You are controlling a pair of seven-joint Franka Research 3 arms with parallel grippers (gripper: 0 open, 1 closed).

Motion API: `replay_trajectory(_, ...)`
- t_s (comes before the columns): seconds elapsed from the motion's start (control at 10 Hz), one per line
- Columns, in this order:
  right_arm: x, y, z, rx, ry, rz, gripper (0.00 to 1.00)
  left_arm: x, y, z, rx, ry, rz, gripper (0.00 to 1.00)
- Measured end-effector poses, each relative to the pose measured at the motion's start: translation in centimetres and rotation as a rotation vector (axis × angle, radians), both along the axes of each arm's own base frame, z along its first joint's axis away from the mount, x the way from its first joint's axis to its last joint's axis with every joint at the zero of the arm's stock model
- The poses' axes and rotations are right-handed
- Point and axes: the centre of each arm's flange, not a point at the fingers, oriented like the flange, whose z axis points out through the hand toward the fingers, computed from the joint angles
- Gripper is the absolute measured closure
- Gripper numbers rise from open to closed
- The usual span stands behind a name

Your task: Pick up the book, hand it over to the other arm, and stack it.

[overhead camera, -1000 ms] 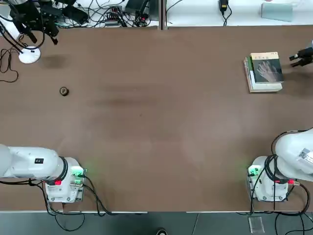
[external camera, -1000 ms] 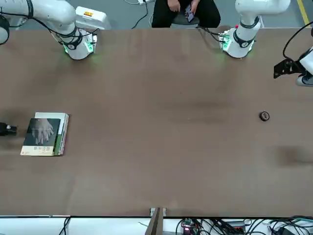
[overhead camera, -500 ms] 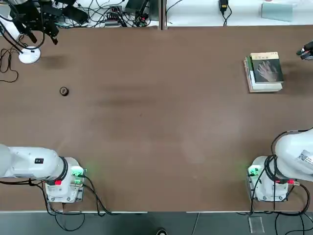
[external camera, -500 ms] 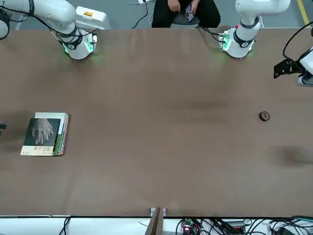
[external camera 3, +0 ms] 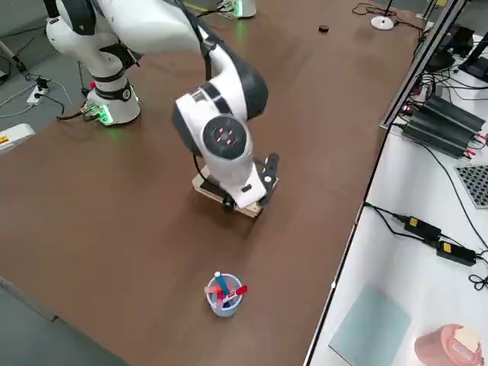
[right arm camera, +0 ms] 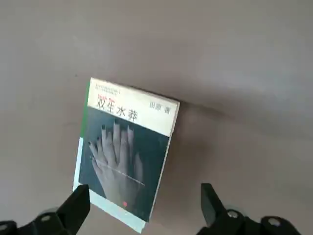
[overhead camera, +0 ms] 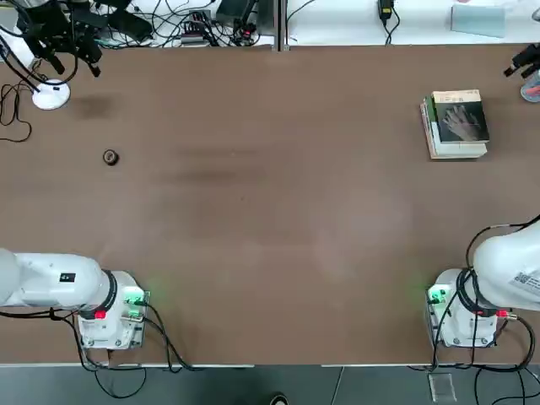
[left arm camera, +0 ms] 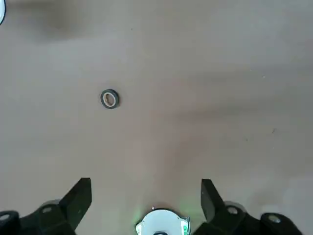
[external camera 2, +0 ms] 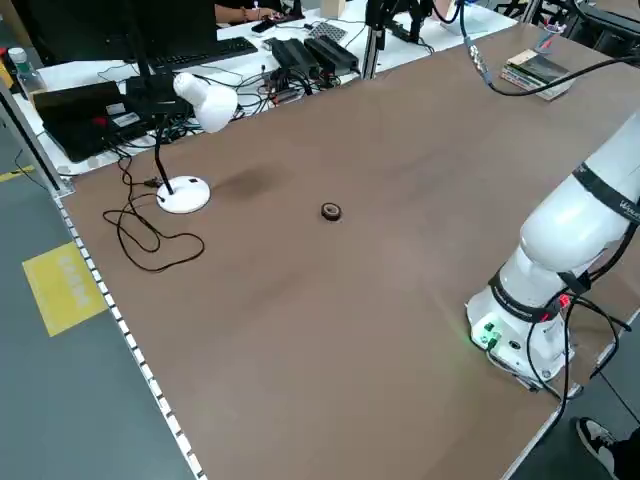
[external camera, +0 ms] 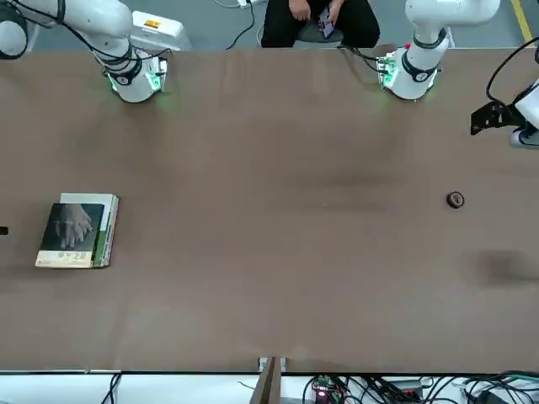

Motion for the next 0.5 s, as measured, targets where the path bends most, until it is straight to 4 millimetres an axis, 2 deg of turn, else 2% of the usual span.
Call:
replay_trajectory(0.2, 0.4, 1.9, 1.2, -0.038, 0.005, -0.041, 0.0, 0.0, 0.0, 0.0, 0.0, 0.0, 0.0, 0.01)
replay_trajectory(0.5, 0.8, 4.8, 2.0, -0.083, 0.01, -0.1, 0.0, 0.0, 0.0, 0.0, 0.0, -0.002, 0.0, 0.01)
